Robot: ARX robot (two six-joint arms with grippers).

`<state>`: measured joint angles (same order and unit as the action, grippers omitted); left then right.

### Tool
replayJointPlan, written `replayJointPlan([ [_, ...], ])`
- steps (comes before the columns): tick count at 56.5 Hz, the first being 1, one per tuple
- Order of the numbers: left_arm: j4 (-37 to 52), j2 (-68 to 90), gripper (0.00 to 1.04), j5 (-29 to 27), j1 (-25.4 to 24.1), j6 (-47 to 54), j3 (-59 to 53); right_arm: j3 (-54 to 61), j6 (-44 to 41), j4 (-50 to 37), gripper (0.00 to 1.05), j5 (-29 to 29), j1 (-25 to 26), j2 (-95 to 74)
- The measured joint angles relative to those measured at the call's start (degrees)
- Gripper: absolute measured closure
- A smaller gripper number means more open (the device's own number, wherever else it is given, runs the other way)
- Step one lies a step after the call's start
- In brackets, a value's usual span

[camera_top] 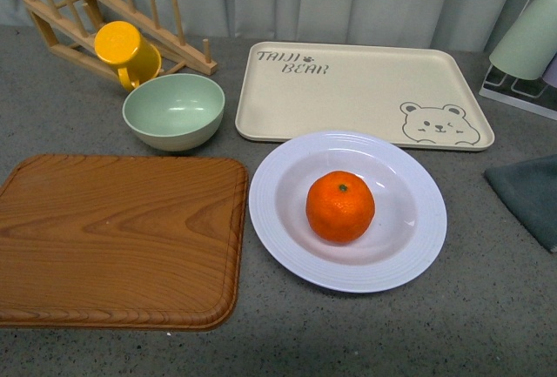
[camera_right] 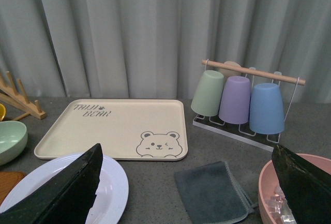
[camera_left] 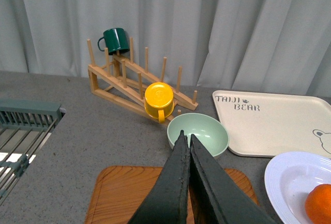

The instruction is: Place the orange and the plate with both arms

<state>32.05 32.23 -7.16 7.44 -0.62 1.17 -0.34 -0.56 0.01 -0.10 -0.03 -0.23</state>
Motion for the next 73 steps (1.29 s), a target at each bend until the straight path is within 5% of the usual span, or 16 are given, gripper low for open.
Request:
replayJointPlan([
  [11,-7.34,-7.54,1.01,6.34,-7.04,0.17,-0.02,0.0,0.0,0.0,0.09,0.0,0.0,0.0],
  [61,-31.91,-31.89,1.01,7.15,-7.3,0.15,-0.02,0.0,0.0,0.0,0.09,-0.02,0.0,0.0],
  [73,-31.93,-32.0,0.59,7.17,-7.3,0.2,-0.02,-1.25,-2.05,3.1,0.09,1.49,-0.44,-2.25],
])
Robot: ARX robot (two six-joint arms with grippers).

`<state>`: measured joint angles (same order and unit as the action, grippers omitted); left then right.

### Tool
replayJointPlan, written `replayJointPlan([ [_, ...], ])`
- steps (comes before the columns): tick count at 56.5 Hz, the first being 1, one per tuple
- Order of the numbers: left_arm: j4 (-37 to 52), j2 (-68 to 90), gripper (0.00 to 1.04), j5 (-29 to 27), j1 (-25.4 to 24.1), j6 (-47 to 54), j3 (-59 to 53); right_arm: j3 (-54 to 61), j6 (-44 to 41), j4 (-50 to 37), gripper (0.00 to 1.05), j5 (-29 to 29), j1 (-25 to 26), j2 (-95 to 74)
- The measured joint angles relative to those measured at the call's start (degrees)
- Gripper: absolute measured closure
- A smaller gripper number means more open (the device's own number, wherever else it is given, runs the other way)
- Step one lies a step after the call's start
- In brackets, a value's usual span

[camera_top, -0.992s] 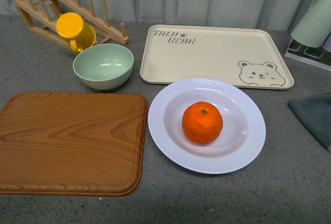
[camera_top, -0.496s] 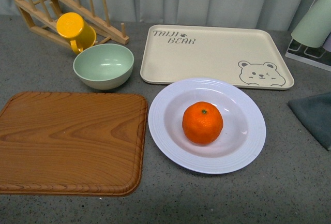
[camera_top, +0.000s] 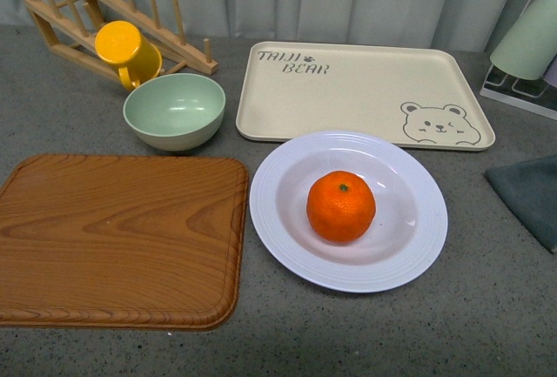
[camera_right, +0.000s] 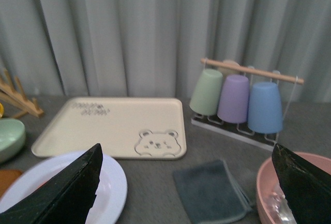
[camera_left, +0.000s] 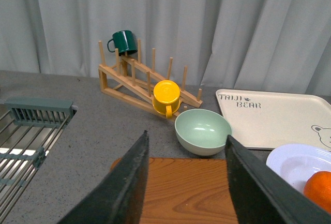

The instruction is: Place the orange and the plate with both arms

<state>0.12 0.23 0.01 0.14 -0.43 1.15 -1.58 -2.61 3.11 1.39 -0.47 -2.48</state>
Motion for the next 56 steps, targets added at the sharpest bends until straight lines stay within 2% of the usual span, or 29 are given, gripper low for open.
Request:
replayJointPlan([
  [4,-0.02,0.0,0.45,0.0,0.0,-0.02,0.0,-1.38,-2.38,-3.15,0.09,0.11,-0.26,-8.57],
  [14,-0.09,0.0,0.14,0.0,0.0,0.0,0.0,-9.42,-3.56,-22.29,0.09,-4.85,0.13,-39.76],
  [16,-0.09,0.0,0.07,0.0,0.0,0.0,0.0,-11.47,-3.34,-23.71,0.09,-6.16,0.22,-45.0],
  [18,-0.09,0.0,0.05,0.0,0.0,0.07,0.0,-13.49,-2.95,-24.37,0.09,-7.15,0.31,-50.12],
  [26,-0.09,0.0,0.06,0.0,0.0,0.11,0.0,-21.97,0.72,-23.19,0.09,-12.35,1.25,-71.21],
  [28,-0.09,0.0,0.06,0.0,0.0,0.11,0.0,-24.57,3.15,-23.52,0.09,-13.03,1.79,-77.24],
  [36,-0.09,0.0,0.06,0.0,0.0,0.11,0.0,-33.83,15.37,-18.58,0.09,-22.36,2.86,-95.93],
  [43,-0.09,0.0,0.06,0.0,0.0,0.11,0.0,-38.75,22.34,-16.2,0.09,-30.58,2.97,-105.59],
  [56,-0.09,0.0,0.06,0.0,0.0,0.11,0.0,-45.48,29.14,-14.62,0.09,-38.93,3.26,-115.43],
])
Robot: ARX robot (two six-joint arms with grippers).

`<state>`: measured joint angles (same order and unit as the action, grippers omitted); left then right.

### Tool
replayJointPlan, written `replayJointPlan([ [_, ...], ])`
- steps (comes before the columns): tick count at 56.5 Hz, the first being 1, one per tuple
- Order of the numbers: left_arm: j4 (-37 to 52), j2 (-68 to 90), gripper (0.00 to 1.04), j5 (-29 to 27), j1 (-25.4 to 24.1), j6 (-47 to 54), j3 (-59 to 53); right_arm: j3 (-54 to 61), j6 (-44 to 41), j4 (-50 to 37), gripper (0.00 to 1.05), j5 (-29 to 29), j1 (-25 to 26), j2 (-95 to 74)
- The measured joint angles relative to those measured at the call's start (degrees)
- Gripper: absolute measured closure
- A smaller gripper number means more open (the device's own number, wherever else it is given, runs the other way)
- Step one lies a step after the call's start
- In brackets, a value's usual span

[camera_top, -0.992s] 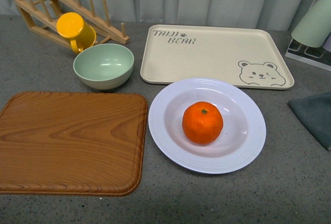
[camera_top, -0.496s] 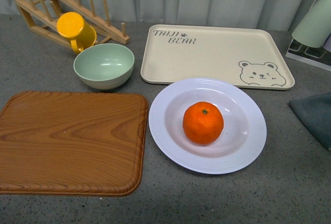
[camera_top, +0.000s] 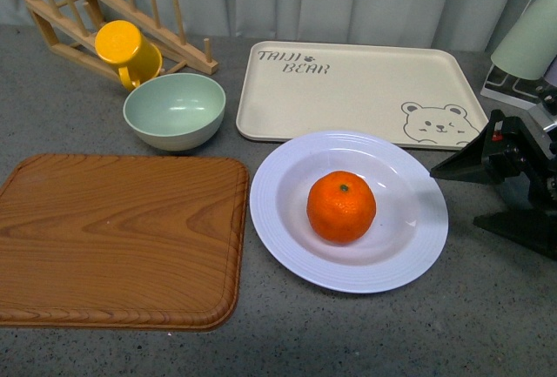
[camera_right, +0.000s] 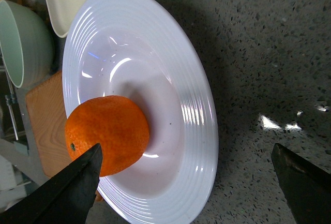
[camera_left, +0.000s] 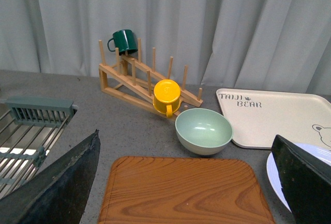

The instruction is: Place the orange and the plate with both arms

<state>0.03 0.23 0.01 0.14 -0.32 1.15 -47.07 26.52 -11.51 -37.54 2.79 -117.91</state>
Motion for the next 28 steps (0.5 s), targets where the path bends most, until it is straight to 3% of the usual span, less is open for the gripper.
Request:
replayJointPlan([
  [28,0.0,0.0,0.06,-0.02,0.0,0.0,0.0,-7.04,10.49,-5.38,0.09,-4.31,-4.59,-10.8],
])
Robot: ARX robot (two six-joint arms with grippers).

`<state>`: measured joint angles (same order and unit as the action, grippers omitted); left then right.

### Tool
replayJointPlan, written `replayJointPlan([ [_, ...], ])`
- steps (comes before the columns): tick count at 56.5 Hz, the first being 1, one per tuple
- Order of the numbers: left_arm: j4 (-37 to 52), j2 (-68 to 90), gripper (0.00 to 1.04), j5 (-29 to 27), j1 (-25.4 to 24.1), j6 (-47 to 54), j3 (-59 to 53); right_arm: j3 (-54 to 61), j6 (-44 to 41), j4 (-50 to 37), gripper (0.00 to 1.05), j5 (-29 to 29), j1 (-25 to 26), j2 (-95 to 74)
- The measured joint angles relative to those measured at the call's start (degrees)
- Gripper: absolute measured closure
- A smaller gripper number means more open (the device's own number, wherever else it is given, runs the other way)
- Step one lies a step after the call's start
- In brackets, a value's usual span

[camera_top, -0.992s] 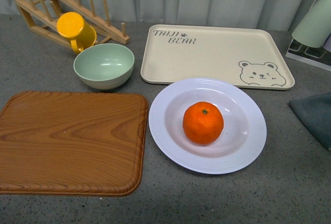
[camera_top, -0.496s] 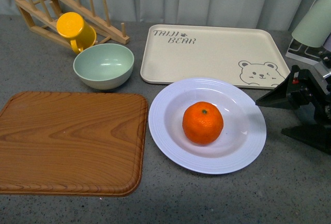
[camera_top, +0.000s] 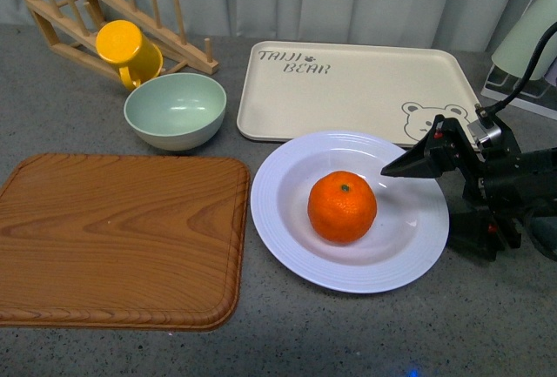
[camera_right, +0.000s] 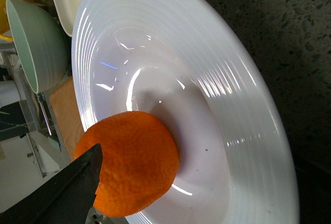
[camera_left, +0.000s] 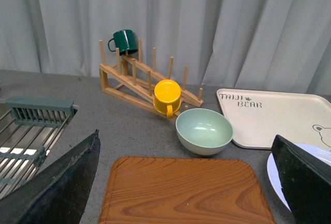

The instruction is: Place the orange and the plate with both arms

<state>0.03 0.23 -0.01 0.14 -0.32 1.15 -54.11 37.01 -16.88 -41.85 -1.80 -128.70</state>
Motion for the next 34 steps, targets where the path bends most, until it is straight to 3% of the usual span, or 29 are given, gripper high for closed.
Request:
replayJointPlan([
  [25,0.0,0.0,0.06,0.0,0.0,0.02,0.0,-0.63,-1.62,2.25,0.75,3.26,0.33,-2.05],
  [29,0.0,0.0,0.06,0.0,0.0,0.02,0.0,-0.61,-3.39,2.99,0.9,2.43,0.48,-2.56],
  [34,0.0,0.0,0.06,0.02,0.0,0.02,0.0,-0.61,-4.17,2.95,0.97,0.63,0.55,-2.43],
])
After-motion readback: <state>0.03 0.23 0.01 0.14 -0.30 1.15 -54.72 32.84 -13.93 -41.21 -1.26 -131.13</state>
